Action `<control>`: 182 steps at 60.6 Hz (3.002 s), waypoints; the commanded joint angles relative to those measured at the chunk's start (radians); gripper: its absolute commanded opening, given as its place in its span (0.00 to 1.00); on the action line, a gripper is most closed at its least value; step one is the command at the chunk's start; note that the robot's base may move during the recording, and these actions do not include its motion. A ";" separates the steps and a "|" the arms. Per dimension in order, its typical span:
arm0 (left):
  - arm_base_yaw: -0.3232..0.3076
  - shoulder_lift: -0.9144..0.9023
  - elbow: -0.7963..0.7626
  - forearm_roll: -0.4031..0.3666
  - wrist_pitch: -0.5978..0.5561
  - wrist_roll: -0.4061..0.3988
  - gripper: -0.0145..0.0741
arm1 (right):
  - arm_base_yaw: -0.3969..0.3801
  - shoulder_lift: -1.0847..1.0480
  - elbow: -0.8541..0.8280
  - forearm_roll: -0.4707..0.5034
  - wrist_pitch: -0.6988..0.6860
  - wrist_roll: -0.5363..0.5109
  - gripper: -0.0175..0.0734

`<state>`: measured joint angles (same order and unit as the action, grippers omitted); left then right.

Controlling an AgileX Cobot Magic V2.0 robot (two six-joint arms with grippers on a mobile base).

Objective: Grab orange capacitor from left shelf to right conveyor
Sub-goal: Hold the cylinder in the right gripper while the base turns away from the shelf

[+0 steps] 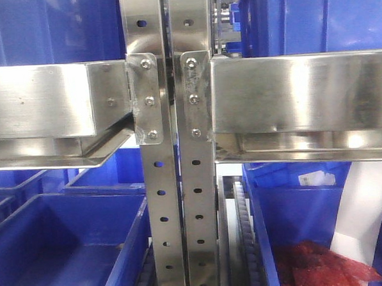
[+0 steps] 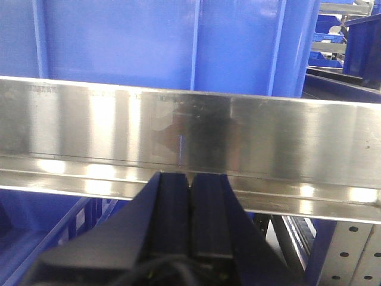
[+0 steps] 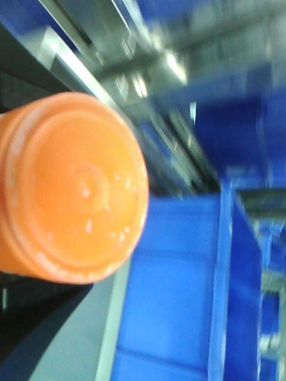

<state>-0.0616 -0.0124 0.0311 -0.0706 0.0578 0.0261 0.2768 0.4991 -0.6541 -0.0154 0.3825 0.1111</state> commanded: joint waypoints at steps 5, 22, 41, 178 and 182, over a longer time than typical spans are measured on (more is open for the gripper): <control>0.000 -0.011 -0.005 -0.003 -0.090 -0.002 0.02 | 0.059 -0.119 0.051 0.001 -0.046 0.001 0.35; 0.000 -0.011 -0.005 -0.003 -0.090 -0.002 0.02 | 0.078 -0.231 0.133 0.001 -0.034 0.001 0.35; 0.000 -0.011 -0.005 -0.003 -0.090 -0.002 0.02 | 0.078 -0.231 0.140 0.001 -0.034 0.001 0.35; 0.000 -0.011 -0.005 -0.003 -0.090 -0.002 0.02 | 0.078 -0.231 0.140 0.001 -0.034 0.001 0.35; 0.000 -0.011 -0.005 -0.003 -0.090 -0.002 0.02 | 0.078 -0.231 0.140 0.001 -0.034 0.001 0.35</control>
<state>-0.0616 -0.0124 0.0311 -0.0706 0.0578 0.0261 0.3530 0.2566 -0.4861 -0.0099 0.4367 0.1111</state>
